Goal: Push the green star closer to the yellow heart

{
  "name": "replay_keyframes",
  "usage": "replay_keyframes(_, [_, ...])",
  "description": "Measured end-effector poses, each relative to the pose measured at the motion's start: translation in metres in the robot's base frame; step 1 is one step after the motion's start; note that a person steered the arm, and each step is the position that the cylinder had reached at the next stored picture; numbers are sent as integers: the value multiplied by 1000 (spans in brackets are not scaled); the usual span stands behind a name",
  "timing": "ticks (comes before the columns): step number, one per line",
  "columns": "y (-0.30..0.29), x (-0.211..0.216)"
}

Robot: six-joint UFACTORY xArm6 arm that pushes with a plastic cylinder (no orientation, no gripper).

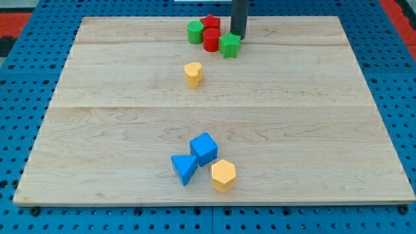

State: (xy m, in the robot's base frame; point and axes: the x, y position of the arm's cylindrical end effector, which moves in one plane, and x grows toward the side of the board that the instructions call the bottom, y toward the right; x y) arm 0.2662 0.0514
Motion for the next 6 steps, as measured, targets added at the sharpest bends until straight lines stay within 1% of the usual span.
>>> replay_keyframes(1, [-16, 20])
replay_keyframes(2, [6, 22])
replay_keyframes(3, [43, 37])
replay_keyframes(5, [-45, 41])
replay_keyframes(6, [-31, 59])
